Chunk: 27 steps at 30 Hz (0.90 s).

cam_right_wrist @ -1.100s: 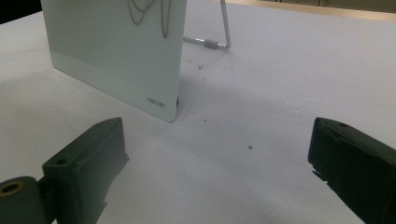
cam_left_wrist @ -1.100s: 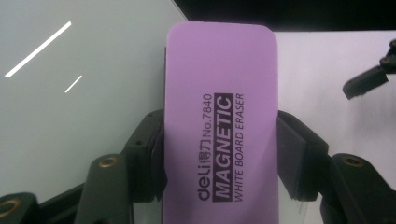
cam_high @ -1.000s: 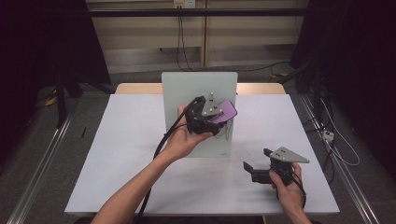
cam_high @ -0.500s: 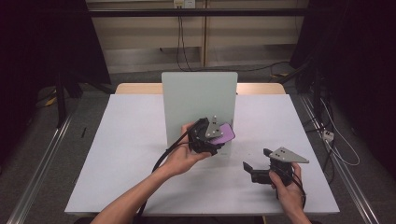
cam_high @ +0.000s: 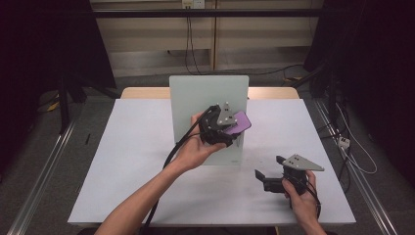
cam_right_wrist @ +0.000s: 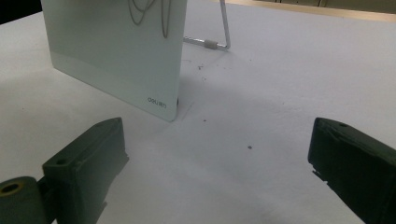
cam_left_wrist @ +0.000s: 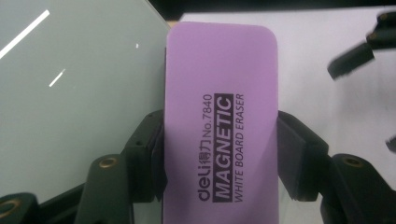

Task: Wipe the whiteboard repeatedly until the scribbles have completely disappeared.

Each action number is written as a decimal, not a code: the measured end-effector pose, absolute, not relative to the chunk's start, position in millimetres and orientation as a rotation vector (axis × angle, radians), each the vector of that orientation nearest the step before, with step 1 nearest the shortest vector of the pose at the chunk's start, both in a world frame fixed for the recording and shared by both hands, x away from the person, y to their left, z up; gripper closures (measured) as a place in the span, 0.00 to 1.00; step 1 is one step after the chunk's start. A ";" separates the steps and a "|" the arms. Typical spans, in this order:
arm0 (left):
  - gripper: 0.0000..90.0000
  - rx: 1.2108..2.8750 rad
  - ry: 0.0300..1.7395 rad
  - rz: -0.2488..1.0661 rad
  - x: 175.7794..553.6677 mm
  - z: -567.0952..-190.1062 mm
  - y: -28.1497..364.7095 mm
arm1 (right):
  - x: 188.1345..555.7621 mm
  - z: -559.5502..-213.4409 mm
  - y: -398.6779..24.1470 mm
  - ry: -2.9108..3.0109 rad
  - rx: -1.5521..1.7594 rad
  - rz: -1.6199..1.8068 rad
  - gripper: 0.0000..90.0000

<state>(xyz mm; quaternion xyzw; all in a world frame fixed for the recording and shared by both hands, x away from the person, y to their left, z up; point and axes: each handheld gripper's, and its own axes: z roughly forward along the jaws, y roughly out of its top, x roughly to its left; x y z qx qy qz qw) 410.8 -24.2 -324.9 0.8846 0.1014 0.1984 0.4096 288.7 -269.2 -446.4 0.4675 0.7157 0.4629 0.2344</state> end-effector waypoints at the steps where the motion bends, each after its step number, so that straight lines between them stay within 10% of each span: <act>1: 0.46 2.225 0.264 0.501 410.4 -325.2 -25.5 | 288.6 -446.3 -269.3 1.966 1.284 1.271 0.04; 27: 0.46 2.343 0.231 0.419 393.2 -369.3 -37.1 | 288.2 -446.2 -269.6 1.965 1.285 1.269 0.05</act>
